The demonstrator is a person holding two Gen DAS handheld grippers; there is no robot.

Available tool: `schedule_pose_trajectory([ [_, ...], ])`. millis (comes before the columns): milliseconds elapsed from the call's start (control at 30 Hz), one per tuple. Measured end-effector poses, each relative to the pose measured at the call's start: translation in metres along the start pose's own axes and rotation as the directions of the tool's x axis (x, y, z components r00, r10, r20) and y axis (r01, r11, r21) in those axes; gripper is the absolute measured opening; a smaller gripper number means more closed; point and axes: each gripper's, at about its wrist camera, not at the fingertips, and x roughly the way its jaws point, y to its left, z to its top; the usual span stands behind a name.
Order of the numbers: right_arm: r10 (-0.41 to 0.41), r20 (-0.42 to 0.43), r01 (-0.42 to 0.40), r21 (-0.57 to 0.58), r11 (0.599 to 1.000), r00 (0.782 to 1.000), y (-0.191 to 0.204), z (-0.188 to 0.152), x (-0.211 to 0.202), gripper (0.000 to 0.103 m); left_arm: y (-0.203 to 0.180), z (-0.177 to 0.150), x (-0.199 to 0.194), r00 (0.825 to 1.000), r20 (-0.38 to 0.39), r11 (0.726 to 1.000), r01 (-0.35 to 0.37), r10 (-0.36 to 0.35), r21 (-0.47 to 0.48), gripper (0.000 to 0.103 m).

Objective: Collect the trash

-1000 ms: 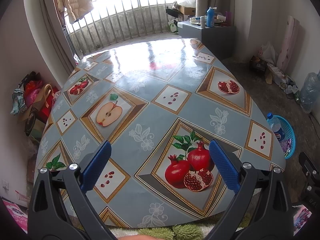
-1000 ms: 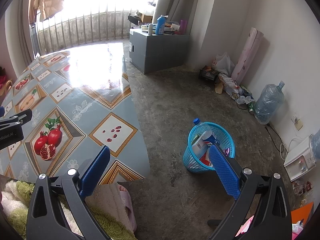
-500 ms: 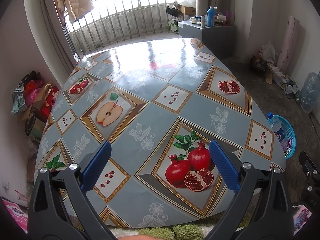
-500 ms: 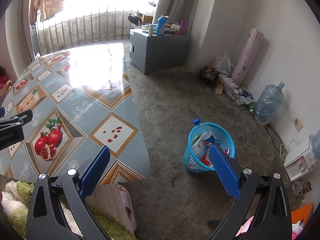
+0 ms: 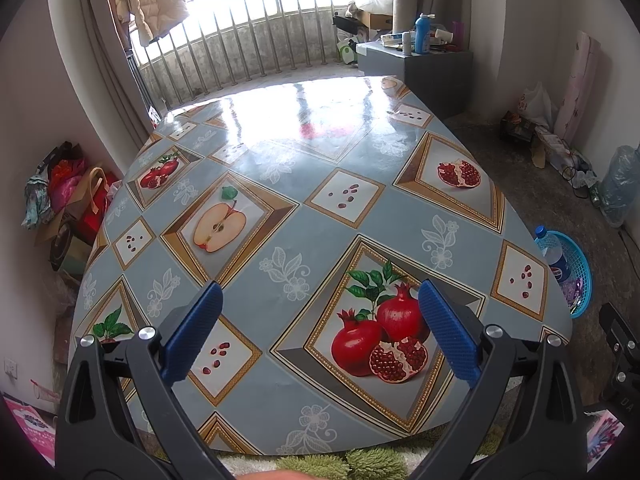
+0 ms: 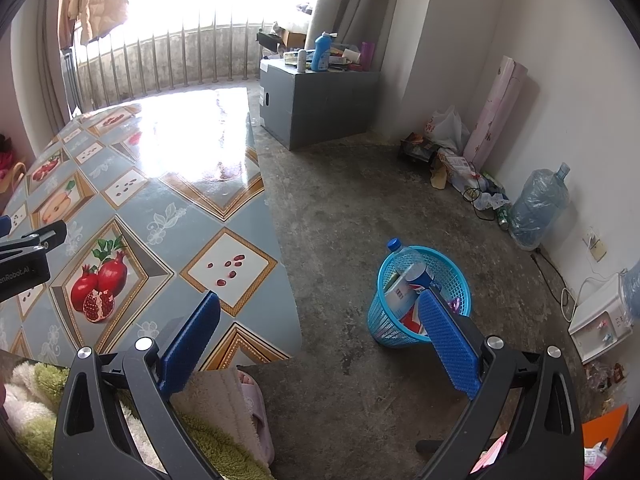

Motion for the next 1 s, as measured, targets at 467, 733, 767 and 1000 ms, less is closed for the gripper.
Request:
schedule_pose_trajectory([
  [467,0.001,0.000,-0.001,0.001,1.000,1.000,0.0002,0.0000,-0.0001,0.096,0.0004,0.0004,0.0002,1.000,-0.002,1.000,0.000,0.000,0.000,0.094],
  [733,0.000,0.000,0.000,0.002,1.000,1.000,0.0011,-0.0002,-0.0005,0.096,0.0013,-0.0015,0.0004,1.000,-0.003,1.000,0.000,0.000,-0.001,0.094],
  [767,0.000,0.000,0.000,0.002,1.000,1.000,0.0010,-0.0003,-0.0004,0.096,0.0009,-0.0001,0.0009,1.000,-0.003,1.000,0.000,0.000,0.000,0.094],
  [1000,0.000,0.000,0.000,0.003,1.000,1.000,0.0015,-0.0004,-0.0006,0.096,0.0014,-0.0011,0.0007,1.000,-0.004,1.000,0.000,0.000,0.000,0.094],
])
